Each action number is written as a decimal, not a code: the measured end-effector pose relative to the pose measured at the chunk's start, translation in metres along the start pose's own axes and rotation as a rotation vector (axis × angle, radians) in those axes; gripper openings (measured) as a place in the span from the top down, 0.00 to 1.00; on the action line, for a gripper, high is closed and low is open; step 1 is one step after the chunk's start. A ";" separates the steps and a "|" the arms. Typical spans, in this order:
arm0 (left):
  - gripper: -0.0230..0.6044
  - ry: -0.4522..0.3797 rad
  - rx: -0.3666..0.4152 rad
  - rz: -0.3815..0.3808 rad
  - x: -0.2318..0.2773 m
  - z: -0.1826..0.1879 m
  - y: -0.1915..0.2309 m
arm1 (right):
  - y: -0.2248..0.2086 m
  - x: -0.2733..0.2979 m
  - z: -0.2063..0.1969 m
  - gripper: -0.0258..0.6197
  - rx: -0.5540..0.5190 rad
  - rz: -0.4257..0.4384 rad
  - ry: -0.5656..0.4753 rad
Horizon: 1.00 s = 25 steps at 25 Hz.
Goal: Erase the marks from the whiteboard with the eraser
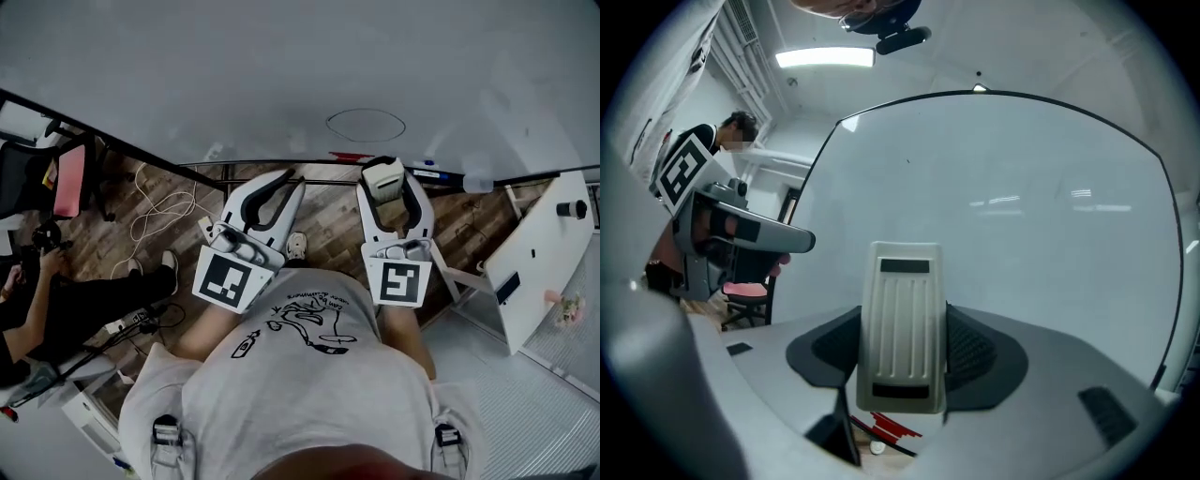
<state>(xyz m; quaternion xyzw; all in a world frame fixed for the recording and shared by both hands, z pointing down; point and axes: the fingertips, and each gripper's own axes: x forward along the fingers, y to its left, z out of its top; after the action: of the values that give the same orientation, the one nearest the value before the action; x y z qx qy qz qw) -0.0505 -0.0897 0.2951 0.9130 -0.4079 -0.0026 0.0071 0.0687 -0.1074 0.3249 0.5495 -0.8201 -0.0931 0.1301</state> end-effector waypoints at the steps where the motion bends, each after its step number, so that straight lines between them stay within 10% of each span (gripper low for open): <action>1: 0.87 0.007 0.004 -0.005 0.002 -0.003 0.004 | 0.000 0.005 -0.003 0.56 -0.005 -0.011 0.007; 25: 0.88 0.043 -0.025 -0.037 0.038 -0.023 0.036 | -0.038 0.086 -0.025 0.56 -0.053 -0.126 0.045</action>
<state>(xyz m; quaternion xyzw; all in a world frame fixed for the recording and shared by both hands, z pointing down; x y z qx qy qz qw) -0.0522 -0.1417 0.3188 0.9201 -0.3905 0.0117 0.0273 0.0789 -0.2014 0.3467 0.5983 -0.7781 -0.1103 0.1565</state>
